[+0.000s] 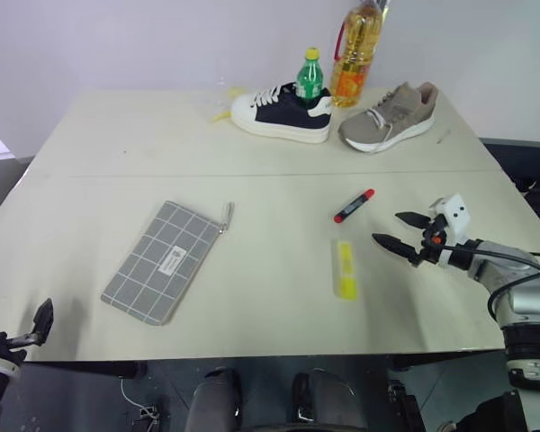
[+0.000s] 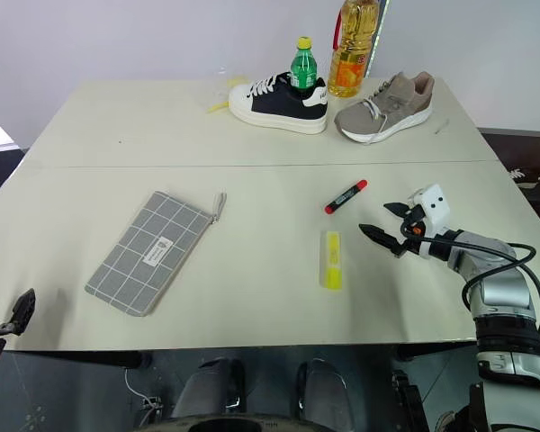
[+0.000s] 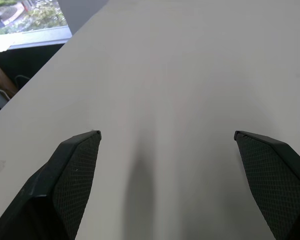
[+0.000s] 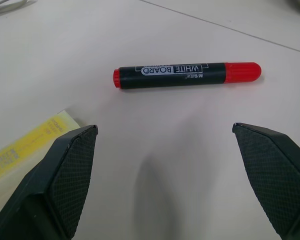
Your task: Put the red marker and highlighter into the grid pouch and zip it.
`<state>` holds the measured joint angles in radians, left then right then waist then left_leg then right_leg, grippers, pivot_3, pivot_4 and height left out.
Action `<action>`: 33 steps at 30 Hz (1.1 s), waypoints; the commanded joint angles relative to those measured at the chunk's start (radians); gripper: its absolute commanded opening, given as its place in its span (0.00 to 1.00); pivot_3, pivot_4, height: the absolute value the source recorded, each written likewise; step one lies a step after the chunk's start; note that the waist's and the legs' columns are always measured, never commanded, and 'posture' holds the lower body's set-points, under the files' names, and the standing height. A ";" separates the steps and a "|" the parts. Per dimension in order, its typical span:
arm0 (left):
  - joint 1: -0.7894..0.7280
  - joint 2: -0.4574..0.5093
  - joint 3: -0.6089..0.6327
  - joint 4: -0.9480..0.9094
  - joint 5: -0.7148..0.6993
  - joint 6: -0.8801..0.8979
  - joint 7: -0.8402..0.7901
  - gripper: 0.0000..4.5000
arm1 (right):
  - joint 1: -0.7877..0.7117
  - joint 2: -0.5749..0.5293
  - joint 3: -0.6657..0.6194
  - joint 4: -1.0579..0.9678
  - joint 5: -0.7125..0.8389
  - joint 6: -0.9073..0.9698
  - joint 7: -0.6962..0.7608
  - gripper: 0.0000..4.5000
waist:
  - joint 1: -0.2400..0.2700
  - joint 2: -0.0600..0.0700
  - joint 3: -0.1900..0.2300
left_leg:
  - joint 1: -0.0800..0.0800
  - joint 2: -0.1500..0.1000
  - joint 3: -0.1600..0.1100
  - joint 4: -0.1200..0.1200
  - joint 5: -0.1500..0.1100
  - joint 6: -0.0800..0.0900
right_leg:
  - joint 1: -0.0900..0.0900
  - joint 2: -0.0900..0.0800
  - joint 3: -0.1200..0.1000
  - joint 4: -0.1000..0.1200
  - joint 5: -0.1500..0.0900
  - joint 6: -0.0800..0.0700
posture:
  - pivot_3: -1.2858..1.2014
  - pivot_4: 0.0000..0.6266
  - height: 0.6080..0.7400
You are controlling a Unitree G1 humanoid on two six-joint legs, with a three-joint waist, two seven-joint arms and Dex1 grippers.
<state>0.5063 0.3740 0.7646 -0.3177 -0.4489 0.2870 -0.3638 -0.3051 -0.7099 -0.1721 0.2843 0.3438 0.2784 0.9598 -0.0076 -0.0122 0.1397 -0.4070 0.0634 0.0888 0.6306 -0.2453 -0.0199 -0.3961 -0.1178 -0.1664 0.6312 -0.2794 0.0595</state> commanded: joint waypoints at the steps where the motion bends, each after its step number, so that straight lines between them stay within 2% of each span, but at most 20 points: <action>1: 0.002 -0.004 0.006 -0.034 -0.004 -0.026 0.005 1.00 | -0.006 0.008 -0.018 -0.008 0.012 -0.022 0.004 1.00 | 0.000 0.000 0.000 | 0.000 0.000 0.000 0.000 0.000 0.000 | 0.000 0.000 0.000 0.000 0.000 0.000 | 0.52 0.24 0.71; 6: -0.021 -0.028 0.004 -0.063 -0.044 -0.025 0.005 1.00 | -0.028 0.015 -0.013 0.024 0.006 -0.037 0.013 1.00 | 0.000 0.000 0.000 | 0.000 0.000 0.000 0.000 0.000 0.000 | 0.000 0.000 0.000 0.000 0.000 0.000 | 0.52 0.24 0.71; 14: -0.005 -0.052 -0.033 -0.107 -0.018 -0.040 0.012 1.00 | -0.076 0.062 0.024 0.014 0.002 -0.065 0.027 1.00 | -0.003 0.000 0.000 | 0.000 0.000 0.000 0.000 0.000 0.000 | 0.004 0.001 0.000 0.001 0.000 0.000 | 0.52 0.24 0.71; 21: 0.030 -0.069 -0.051 -0.131 -0.009 -0.082 -0.009 1.00 | -0.163 0.194 0.116 -0.145 0.030 0.050 -0.024 1.00 | -0.004 0.000 0.000 | 0.000 0.001 0.000 0.000 0.000 0.000 | 0.003 0.001 0.000 0.001 0.000 0.000 | 0.52 0.24 0.71; 24: 0.031 -0.072 -0.062 -0.127 -0.007 -0.096 -0.014 1.00 | -0.183 0.284 0.186 -0.243 0.058 0.135 -0.054 1.00 | -0.001 -0.001 0.000 | 0.000 0.001 0.000 0.000 0.000 0.000 | 0.000 0.001 0.000 0.001 0.000 0.000 | 0.52 0.24 0.71; 27: 0.029 -0.064 -0.074 -0.123 -0.002 -0.108 -0.018 1.00 | -0.199 0.359 0.268 -0.290 0.030 0.170 -0.089 0.80 | 0.000 -0.001 -0.001 | 0.000 0.001 0.000 0.000 0.000 0.000 | 0.000 0.001 0.000 0.001 0.000 0.000 | 0.52 0.24 0.71; 33: 0.060 -0.036 -0.128 -0.132 0.064 -0.151 -0.059 1.00 | -0.268 0.532 0.428 -0.278 -0.045 0.225 -0.196 0.10 | -0.005 0.000 0.000 | -0.001 0.001 0.000 0.001 0.000 0.000 | -0.002 0.001 0.000 0.002 0.001 -0.001 | 0.52 0.24 0.71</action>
<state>0.5525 0.3242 0.6370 -0.4172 -0.4011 0.1647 -0.4125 -0.5468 -0.2032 0.2255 0.0324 0.3090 0.5004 0.7784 -0.0122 -0.0123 0.1396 -0.4079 0.0642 0.0887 0.6311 -0.2454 -0.0196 -0.3981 -0.1165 -0.1666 0.6329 -0.2787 0.0586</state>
